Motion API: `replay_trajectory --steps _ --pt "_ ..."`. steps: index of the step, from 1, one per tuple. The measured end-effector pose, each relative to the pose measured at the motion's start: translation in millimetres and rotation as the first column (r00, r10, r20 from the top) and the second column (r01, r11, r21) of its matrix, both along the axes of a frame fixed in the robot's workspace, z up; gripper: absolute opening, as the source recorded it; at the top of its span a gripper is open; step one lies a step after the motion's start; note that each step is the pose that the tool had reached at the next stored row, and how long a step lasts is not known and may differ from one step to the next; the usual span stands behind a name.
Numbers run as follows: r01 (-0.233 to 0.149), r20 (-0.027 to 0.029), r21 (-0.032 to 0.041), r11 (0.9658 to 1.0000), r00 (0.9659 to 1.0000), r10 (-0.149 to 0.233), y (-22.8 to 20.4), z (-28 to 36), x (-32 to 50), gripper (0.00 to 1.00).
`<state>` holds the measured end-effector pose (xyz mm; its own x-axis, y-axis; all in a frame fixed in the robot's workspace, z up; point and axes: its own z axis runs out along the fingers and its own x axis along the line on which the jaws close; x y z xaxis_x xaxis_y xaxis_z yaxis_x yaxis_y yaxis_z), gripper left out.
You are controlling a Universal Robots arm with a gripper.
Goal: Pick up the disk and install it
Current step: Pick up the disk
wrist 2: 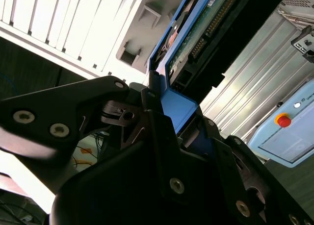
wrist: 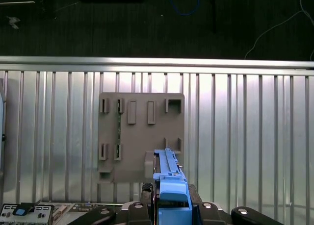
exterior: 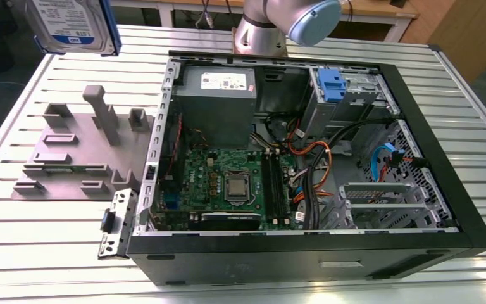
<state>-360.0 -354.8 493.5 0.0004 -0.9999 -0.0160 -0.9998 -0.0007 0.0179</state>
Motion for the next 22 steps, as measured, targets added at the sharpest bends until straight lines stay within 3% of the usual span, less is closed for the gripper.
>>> replay_trajectory --steps 22 --pt "0.0 0.0 0.0 1.0 1.0 0.0 0.0 0.0 9.1 0.36"
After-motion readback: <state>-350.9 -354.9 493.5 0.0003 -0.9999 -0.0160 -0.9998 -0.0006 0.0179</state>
